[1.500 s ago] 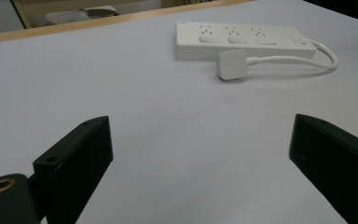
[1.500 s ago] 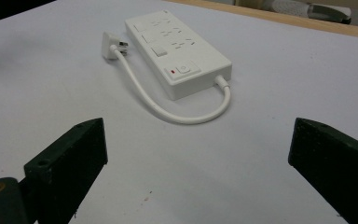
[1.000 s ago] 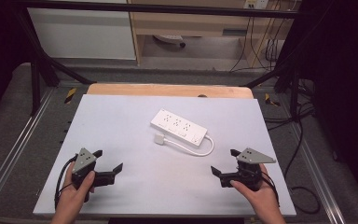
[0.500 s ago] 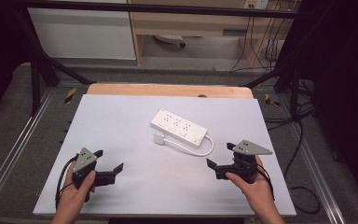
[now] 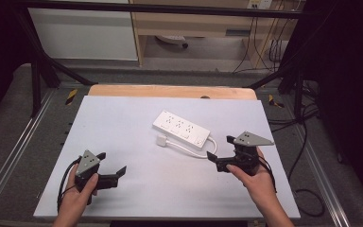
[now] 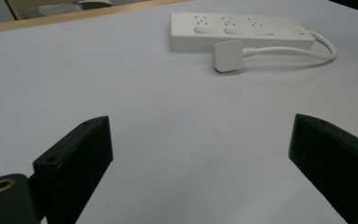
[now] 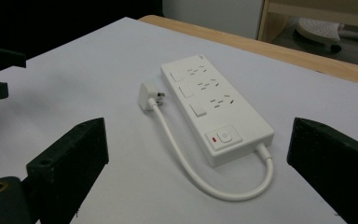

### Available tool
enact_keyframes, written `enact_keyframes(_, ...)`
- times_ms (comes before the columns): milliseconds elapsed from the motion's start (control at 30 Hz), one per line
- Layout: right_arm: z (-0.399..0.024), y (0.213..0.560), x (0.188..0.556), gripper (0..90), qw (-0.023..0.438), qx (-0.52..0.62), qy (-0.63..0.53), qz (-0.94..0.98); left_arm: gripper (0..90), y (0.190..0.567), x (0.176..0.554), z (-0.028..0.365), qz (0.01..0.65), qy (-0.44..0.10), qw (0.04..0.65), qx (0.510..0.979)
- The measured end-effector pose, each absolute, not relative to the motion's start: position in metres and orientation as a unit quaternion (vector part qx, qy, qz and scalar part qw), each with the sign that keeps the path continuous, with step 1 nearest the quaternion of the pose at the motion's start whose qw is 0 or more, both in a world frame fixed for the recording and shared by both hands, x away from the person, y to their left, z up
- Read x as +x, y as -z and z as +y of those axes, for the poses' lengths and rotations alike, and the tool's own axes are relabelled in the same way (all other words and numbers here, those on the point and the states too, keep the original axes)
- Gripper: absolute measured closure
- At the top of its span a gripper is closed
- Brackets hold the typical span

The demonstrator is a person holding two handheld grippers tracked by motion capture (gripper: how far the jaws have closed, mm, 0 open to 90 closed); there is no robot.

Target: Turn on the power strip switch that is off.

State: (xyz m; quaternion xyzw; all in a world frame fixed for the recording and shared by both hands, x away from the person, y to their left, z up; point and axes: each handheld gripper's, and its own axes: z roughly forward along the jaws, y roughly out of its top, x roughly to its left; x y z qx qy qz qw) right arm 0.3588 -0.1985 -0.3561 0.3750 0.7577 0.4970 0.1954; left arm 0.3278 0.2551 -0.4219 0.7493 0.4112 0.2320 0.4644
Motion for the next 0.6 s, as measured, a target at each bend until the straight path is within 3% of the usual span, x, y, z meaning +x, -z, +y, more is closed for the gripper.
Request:
enact_keyframes(367,-0.207,0.343,0.376,11.5,0.195,0.378,-0.505,0.751,6.3,0.423,0.328,0.254,0.409,-0.23,0.462,0.752)
enact_keyframes(600,-0.204,0.34,0.384,9.0,0.191,0.383,-0.51,0.746,6.3,0.423,0.327,0.253,0.408,-0.23,0.462,0.753)
